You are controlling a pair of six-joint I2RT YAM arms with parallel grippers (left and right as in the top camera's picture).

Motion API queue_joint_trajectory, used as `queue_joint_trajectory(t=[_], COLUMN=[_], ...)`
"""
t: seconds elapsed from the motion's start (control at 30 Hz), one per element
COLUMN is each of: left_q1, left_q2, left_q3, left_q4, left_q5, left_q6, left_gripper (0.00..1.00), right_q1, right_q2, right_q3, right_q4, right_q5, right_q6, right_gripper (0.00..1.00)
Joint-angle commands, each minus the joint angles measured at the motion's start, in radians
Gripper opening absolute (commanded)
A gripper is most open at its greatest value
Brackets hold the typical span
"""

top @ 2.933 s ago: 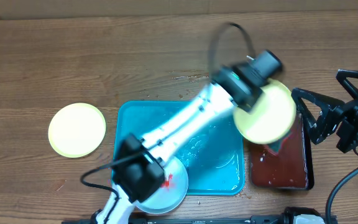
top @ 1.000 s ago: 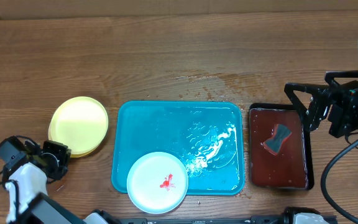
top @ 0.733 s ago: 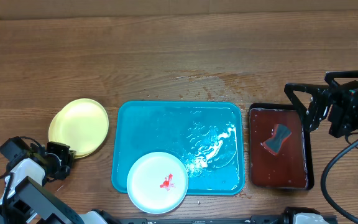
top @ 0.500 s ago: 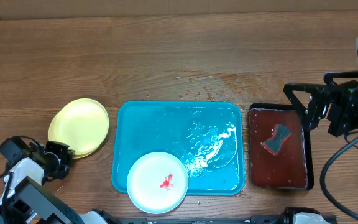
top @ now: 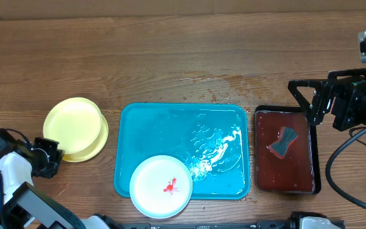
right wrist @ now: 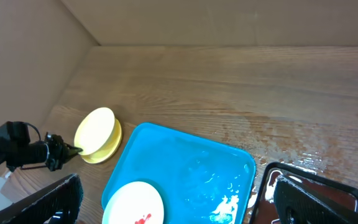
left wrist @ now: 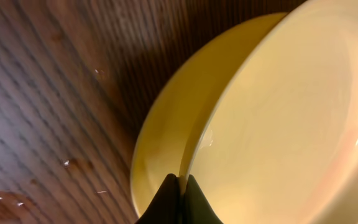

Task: Clean dirty plates on tray and stack at the side
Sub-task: 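Lower the yellow plate onto the first yellow plate and release, then reach the left gripper to the white plate and grasp its rim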

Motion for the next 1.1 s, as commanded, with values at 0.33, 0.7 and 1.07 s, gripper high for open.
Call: queue_joint_trajectory(t=[0.33,0.7,1.07], left_q1=[0.000,-0.003,-0.237], left_q2=[0.006,-0.009,-0.291], left_q3=[0.023,0.039,0.152], left_q4=[-0.091,-0.068,-0.143], left_q5=[-0.115,0.071,0.121], left_q6=[-0.024,0.056,0.185], left_gripper=[0.06,0.44,0.45], right_q1=[0.004,0.004,0.004], right_q2=[-0.008,-0.008,-0.008], right_q3=[0.014,0.014,0.014], right_q4=[0.005,0.011,0.017], right_q5=[-0.006,-0.006,-0.006], right_q6=[-0.004,-0.005,-0.005], right_gripper=[1.00,1.00,1.00])
